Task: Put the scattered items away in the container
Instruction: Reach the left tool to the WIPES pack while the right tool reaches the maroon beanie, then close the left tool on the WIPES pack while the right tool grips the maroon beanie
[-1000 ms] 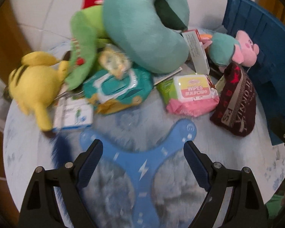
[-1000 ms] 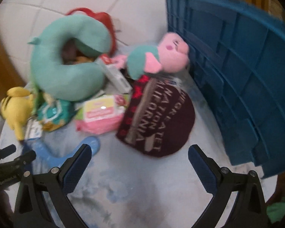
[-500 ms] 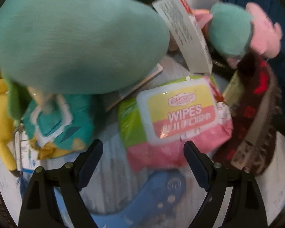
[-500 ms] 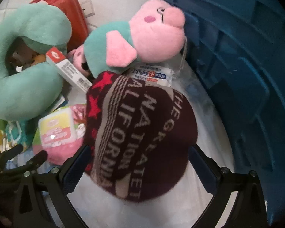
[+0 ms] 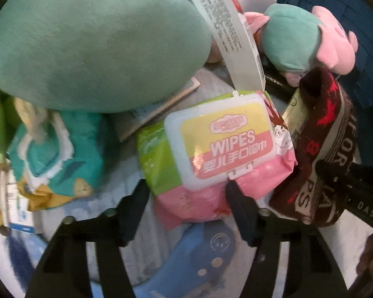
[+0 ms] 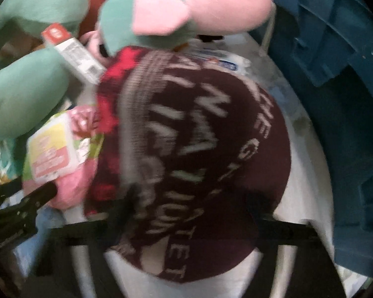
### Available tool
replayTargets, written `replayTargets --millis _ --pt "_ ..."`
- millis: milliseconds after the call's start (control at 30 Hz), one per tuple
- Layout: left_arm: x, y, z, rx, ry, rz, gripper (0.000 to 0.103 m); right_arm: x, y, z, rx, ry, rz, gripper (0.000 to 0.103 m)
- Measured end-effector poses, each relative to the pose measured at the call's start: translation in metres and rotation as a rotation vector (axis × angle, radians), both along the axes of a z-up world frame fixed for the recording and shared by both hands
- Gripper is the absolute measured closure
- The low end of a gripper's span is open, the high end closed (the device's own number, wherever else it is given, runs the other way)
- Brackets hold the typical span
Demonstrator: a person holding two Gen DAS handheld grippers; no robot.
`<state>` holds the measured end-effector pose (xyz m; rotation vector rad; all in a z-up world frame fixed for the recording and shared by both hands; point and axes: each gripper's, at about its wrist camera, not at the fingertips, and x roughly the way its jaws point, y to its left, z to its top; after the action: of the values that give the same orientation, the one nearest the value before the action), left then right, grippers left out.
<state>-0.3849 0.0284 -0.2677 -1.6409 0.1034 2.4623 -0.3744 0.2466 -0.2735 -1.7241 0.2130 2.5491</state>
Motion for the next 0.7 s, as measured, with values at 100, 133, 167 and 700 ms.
replayTargets --millis 100,133,167,700 --pt "0.007 -0.009 0.006 -0.02 -0.002 0.014 0.07 0.01 -0.003 0.007 0.011 0.019 0.0 0.072" --pt "0.01 -0.012 0.006 -0.028 -0.007 0.022 0.071 0.014 -0.003 0.009 0.007 0.022 -0.005 0.076" --pt "0.013 -0.014 0.009 -0.037 -0.004 0.026 0.072 0.019 -0.003 0.012 0.002 0.025 -0.011 0.078" --pt "0.064 -0.009 0.049 -0.026 0.012 0.051 0.044 0.096 0.007 0.038 0.023 0.035 -0.066 0.083"
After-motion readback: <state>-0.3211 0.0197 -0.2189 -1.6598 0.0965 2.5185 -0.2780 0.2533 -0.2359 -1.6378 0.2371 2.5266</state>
